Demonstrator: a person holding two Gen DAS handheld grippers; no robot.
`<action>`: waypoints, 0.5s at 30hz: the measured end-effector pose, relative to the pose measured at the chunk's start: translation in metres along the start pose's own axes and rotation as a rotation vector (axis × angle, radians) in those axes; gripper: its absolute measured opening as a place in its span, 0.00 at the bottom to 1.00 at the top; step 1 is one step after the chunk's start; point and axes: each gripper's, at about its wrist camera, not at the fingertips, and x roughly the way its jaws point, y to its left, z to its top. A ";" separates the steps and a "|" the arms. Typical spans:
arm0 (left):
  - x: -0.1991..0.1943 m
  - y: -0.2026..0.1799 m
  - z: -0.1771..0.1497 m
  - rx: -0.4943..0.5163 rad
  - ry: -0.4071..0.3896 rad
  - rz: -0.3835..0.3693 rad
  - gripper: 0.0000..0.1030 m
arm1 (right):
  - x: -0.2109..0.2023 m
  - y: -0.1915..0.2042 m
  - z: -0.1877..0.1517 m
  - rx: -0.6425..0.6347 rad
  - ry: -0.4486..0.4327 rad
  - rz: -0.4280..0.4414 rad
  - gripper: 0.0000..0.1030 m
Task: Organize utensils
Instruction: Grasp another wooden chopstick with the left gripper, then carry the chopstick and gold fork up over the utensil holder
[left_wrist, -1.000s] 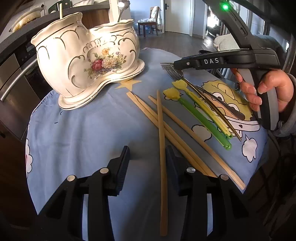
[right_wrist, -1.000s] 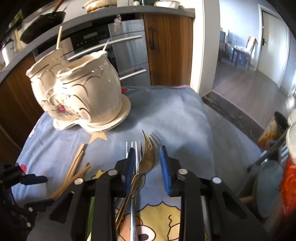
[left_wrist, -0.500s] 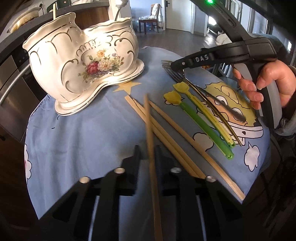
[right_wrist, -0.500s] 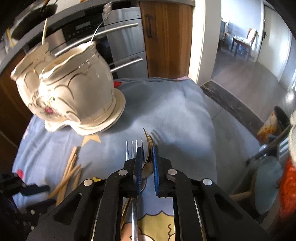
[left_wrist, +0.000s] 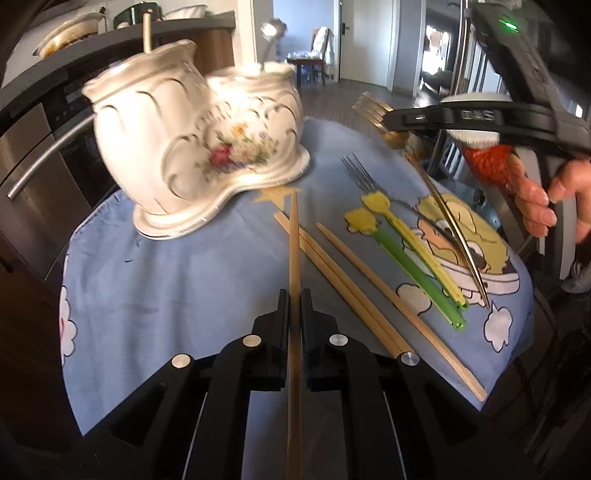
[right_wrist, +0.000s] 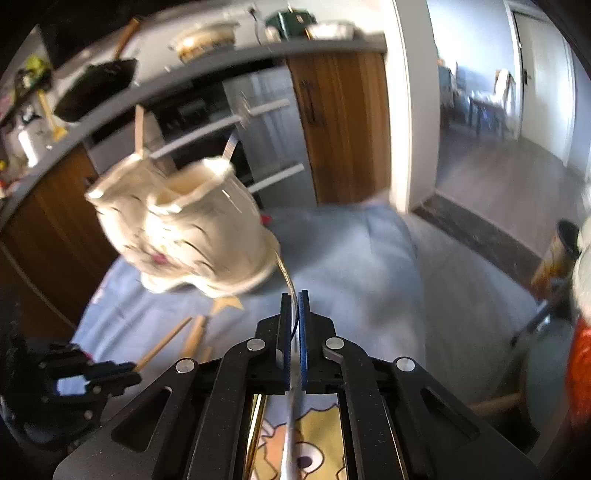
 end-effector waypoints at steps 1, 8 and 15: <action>-0.003 0.002 0.001 -0.005 -0.010 0.002 0.06 | -0.005 0.002 0.001 -0.004 -0.013 0.004 0.04; -0.021 0.010 0.004 -0.027 -0.069 0.012 0.06 | -0.042 0.012 0.007 -0.043 -0.109 0.023 0.03; -0.046 0.017 0.003 -0.052 -0.182 0.011 0.06 | -0.084 0.023 0.012 -0.081 -0.251 0.026 0.04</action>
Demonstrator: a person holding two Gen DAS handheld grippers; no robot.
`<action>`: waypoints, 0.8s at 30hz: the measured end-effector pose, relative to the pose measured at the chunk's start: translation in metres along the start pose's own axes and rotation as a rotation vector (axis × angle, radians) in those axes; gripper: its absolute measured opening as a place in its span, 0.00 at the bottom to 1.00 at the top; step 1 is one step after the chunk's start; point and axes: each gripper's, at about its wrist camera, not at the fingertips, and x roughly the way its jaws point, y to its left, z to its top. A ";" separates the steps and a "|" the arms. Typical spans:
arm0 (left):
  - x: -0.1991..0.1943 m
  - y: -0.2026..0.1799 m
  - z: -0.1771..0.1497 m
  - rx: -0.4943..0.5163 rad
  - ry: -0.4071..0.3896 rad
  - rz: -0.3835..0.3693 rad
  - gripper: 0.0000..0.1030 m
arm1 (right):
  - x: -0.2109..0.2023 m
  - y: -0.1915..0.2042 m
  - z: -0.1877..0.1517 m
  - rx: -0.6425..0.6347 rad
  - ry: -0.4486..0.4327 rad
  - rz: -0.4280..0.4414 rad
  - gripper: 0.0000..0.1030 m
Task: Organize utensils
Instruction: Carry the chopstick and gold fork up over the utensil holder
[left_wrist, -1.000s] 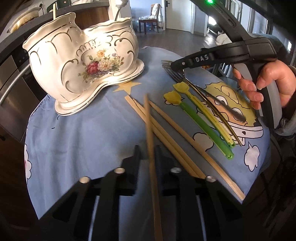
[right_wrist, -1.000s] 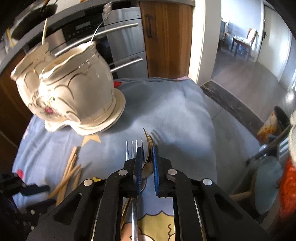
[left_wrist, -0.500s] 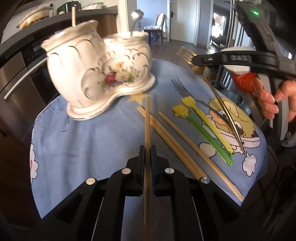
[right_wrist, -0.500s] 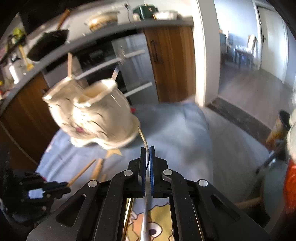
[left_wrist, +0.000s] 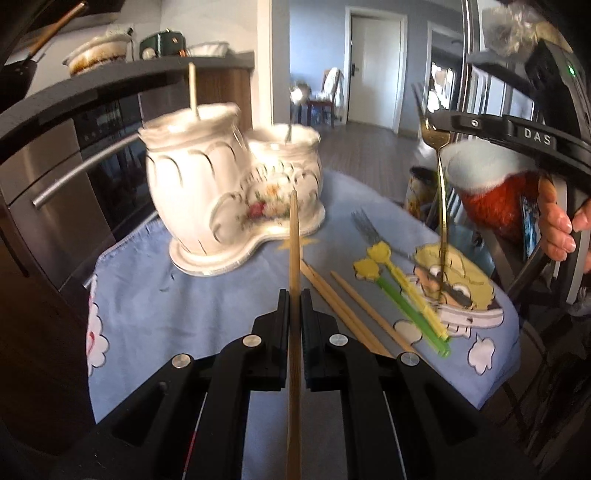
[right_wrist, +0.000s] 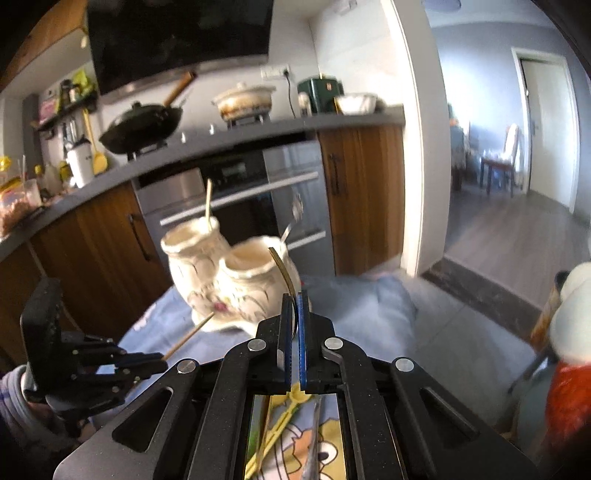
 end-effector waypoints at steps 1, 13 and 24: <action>-0.004 0.002 0.001 -0.007 -0.022 0.000 0.06 | -0.005 0.003 0.003 -0.014 -0.035 -0.012 0.04; -0.043 0.019 0.029 -0.054 -0.274 0.021 0.06 | -0.015 0.023 0.051 -0.042 -0.196 0.002 0.03; -0.049 0.066 0.100 -0.149 -0.461 -0.027 0.06 | 0.010 0.018 0.097 0.008 -0.267 0.016 0.03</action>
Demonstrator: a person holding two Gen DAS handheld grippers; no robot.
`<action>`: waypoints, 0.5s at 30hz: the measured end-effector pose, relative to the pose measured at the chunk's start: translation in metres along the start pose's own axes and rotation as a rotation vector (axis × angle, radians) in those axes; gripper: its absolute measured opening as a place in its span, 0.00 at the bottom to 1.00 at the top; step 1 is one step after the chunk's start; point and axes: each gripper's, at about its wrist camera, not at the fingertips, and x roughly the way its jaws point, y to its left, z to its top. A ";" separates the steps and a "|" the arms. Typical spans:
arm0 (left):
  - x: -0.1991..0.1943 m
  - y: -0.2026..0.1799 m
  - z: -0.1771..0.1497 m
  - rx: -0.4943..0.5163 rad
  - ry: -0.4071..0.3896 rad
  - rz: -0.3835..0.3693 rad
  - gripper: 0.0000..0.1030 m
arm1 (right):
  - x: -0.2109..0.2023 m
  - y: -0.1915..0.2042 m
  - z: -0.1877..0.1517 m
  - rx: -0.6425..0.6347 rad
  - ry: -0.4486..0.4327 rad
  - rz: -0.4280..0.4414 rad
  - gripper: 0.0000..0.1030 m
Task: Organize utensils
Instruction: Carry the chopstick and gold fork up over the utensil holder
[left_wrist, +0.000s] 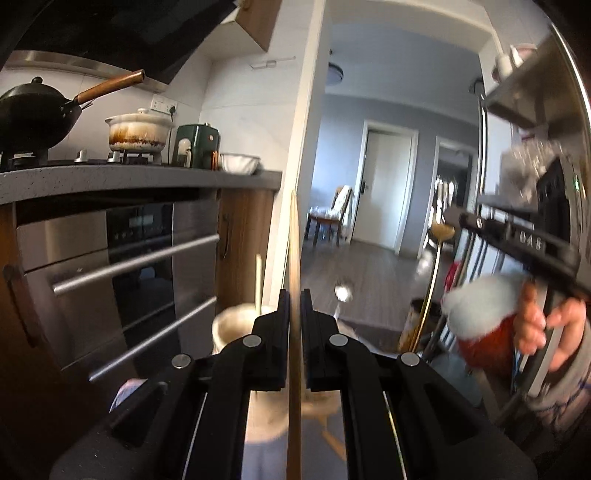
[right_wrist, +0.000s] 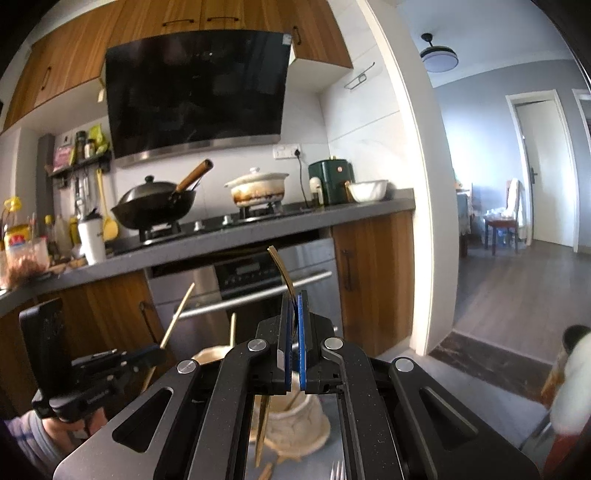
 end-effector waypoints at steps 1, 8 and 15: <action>0.007 0.004 0.007 -0.008 -0.002 -0.002 0.06 | 0.005 -0.001 0.002 0.007 -0.007 -0.008 0.03; 0.052 0.021 0.030 -0.058 -0.034 -0.002 0.06 | 0.030 -0.008 0.010 0.044 -0.052 -0.052 0.03; 0.081 0.026 0.028 -0.086 -0.075 0.044 0.06 | 0.054 -0.014 -0.002 0.058 -0.052 -0.103 0.03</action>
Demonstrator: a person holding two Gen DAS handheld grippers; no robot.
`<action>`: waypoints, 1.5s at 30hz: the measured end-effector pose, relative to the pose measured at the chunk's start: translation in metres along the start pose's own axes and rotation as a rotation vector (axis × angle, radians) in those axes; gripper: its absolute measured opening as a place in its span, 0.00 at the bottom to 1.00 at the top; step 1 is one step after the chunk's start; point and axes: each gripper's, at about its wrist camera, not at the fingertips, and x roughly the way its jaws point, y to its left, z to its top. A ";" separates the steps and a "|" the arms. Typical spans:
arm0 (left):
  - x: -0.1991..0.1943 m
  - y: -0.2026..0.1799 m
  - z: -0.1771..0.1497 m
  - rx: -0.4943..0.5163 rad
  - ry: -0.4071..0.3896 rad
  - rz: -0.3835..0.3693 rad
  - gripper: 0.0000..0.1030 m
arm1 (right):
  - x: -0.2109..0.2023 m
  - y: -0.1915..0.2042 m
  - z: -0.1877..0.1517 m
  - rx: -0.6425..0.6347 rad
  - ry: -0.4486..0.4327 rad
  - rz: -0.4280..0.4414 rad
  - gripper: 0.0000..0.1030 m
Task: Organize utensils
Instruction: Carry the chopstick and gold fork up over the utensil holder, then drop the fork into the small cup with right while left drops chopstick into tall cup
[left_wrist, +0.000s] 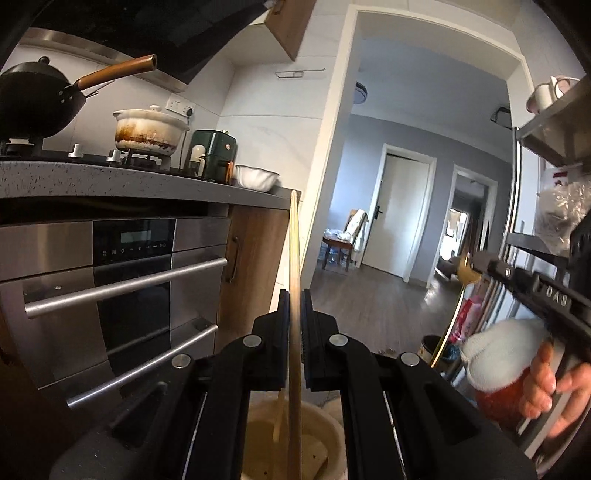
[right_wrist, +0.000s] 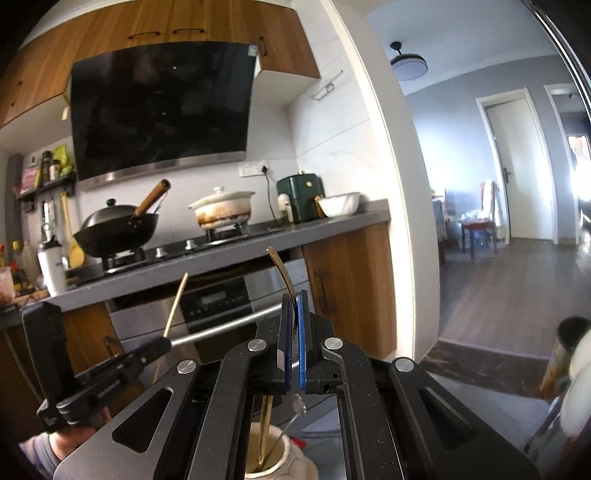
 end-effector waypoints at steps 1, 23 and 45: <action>0.003 0.001 -0.002 -0.001 -0.003 0.011 0.06 | 0.003 -0.001 -0.003 0.002 0.005 -0.003 0.03; -0.024 0.022 -0.046 0.032 0.067 0.134 0.06 | 0.026 -0.007 -0.052 -0.005 0.123 -0.015 0.03; -0.037 0.023 -0.039 0.048 0.114 0.195 0.38 | 0.032 -0.012 -0.067 0.017 0.203 -0.048 0.04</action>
